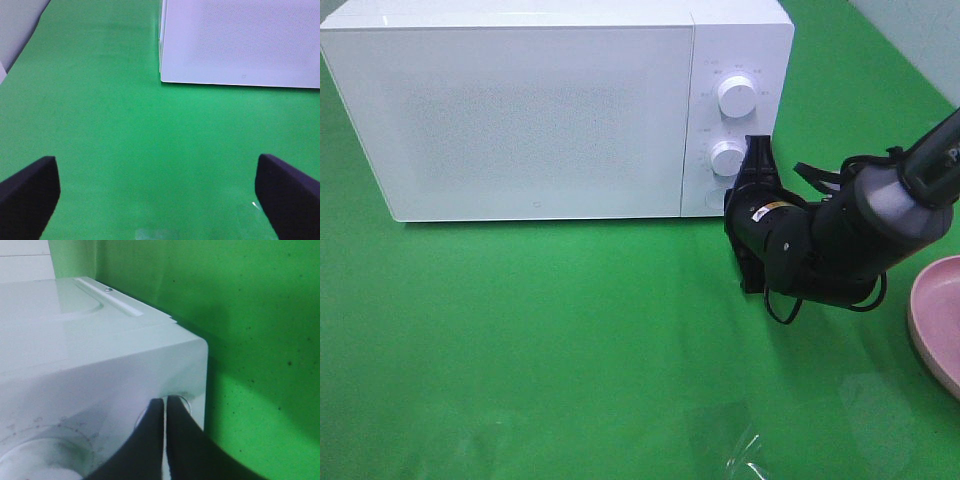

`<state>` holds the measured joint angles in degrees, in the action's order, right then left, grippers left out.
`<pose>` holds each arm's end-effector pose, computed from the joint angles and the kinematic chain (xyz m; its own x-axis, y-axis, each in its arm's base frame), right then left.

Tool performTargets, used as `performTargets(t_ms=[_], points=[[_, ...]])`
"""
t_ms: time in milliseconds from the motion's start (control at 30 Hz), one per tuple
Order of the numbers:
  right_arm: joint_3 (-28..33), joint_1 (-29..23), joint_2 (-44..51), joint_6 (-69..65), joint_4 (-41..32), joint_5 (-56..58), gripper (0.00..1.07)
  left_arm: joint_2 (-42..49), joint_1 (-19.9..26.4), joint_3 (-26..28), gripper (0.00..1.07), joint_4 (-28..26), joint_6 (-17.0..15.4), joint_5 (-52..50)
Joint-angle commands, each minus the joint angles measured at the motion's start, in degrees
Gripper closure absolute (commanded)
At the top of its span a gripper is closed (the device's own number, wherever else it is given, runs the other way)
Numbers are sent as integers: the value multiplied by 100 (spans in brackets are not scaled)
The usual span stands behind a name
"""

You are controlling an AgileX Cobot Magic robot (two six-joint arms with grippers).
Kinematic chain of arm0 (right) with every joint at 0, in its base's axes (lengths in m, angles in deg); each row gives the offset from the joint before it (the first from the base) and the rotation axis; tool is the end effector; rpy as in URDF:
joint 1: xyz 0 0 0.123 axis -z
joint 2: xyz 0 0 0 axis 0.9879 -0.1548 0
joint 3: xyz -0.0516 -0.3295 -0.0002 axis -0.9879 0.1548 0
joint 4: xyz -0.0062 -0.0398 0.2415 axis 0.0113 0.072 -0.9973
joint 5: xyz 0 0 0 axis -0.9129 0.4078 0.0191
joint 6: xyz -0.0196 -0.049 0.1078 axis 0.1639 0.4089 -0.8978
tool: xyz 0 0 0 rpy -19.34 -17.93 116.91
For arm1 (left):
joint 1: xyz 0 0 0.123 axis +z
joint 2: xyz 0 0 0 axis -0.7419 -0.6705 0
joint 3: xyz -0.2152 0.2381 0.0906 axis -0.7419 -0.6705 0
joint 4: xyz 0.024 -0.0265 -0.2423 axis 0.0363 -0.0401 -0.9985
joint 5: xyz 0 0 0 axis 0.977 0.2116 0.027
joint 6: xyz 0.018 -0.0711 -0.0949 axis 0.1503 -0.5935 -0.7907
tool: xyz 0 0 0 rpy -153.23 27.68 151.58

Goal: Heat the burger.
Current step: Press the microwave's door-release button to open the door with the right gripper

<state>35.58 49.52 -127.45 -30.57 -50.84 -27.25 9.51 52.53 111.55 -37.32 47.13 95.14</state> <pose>0.3761 0.1688 0.1223 -0.0389 0.9988 0.0305 0.3864 -0.0131 0.9222 -0.0339 -0.0162 0.2631 -0.4326 -0.0308 -0.9011 0.0218 0.9988 -0.0446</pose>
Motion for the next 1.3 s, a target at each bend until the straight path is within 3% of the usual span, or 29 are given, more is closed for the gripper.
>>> performTargets(t_ms=[33,600,967,1300], points=[[-126,17,-57,34,92,160,107,115,-23,-23,8,-23,6,-52],[-384,0,-57,74,201,160,107,115,-23,-23,8,-23,6,-52],[-395,0,-57,74,-109,-178,107,115,-23,-23,8,-23,6,-52],[-951,0,-327,166,-258,-808,107,115,-23,-23,8,-23,6,-52]])
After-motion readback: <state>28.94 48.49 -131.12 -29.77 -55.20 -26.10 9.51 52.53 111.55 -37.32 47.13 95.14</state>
